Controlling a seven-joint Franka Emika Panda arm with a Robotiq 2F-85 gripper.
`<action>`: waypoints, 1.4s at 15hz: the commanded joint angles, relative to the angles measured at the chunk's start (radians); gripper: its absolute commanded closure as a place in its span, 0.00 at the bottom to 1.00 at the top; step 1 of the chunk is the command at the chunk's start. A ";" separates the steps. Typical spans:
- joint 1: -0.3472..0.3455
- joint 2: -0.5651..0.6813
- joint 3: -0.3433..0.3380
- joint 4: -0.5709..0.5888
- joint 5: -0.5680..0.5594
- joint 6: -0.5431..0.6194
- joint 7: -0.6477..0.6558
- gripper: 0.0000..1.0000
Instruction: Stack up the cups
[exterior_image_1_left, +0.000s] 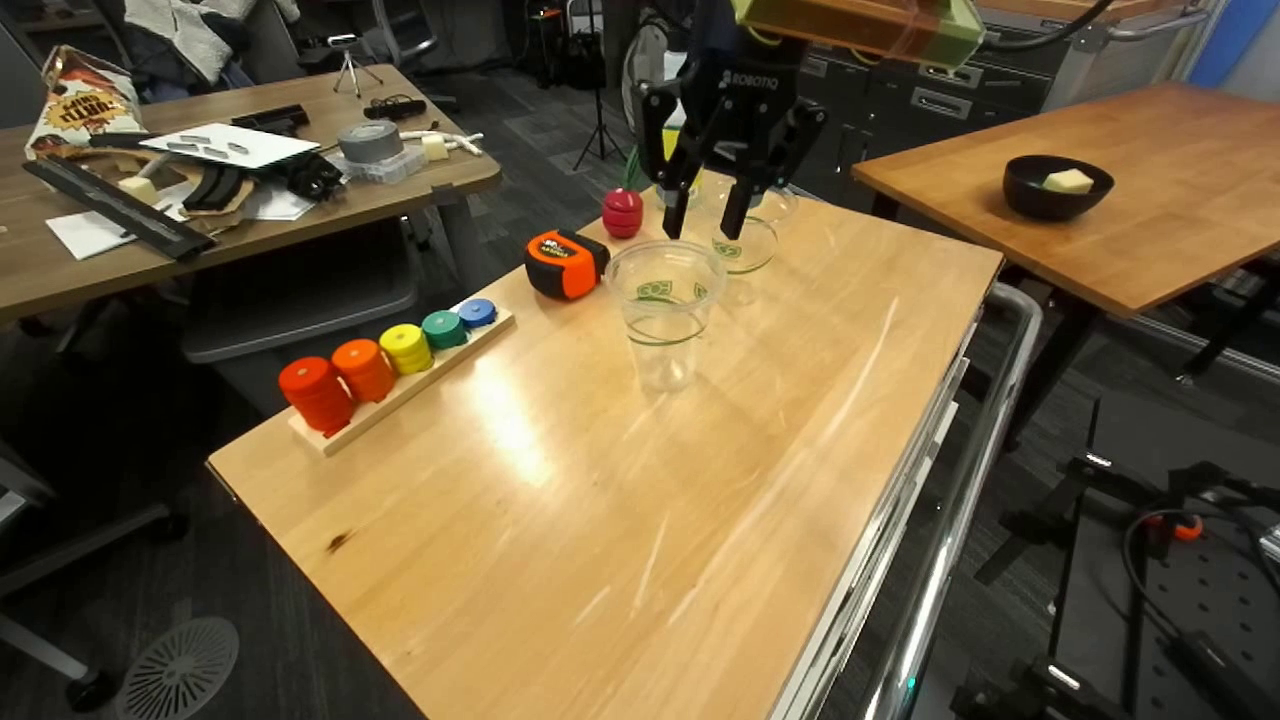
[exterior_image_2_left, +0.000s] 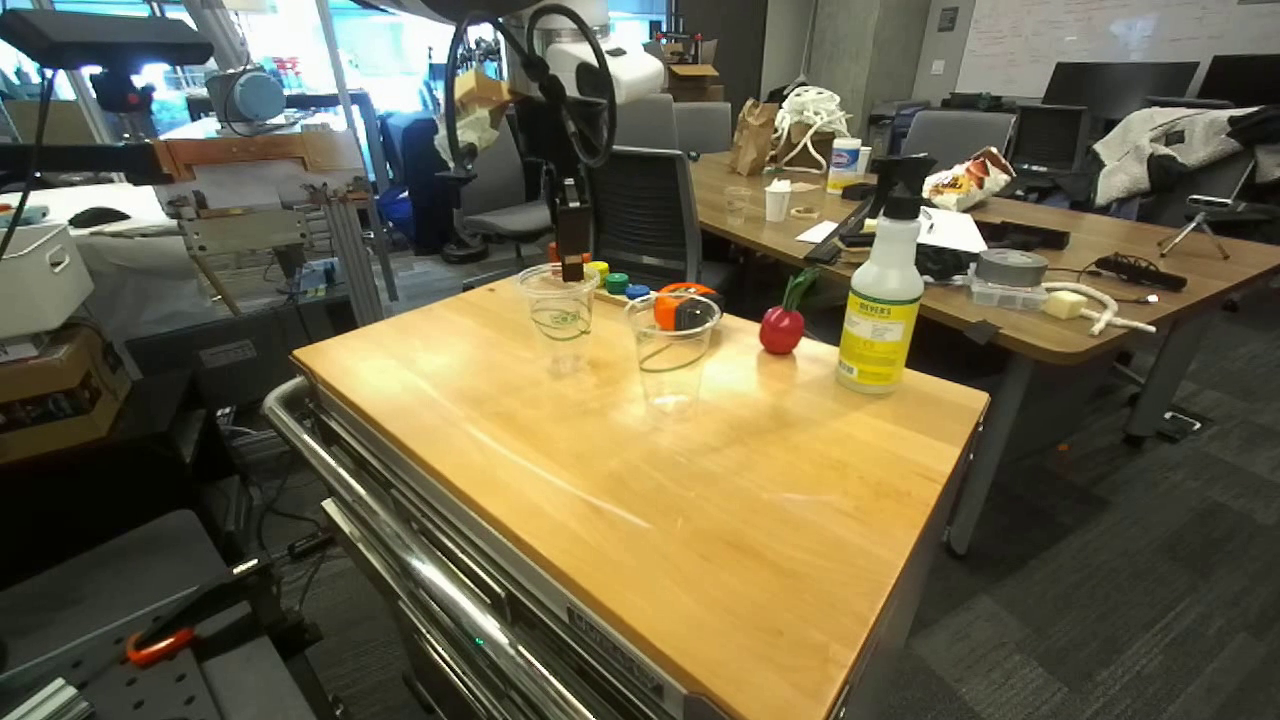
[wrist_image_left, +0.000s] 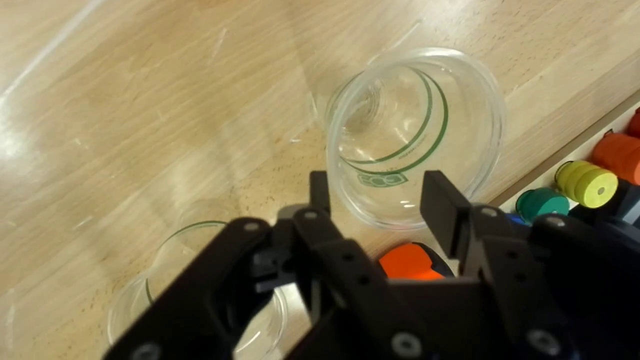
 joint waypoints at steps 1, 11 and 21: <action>-0.001 -0.046 -0.005 -0.016 -0.080 0.029 0.019 0.16; -0.089 -0.043 -0.081 0.004 -0.454 0.010 0.395 0.00; -0.101 0.005 -0.099 0.018 -0.370 -0.044 0.366 0.00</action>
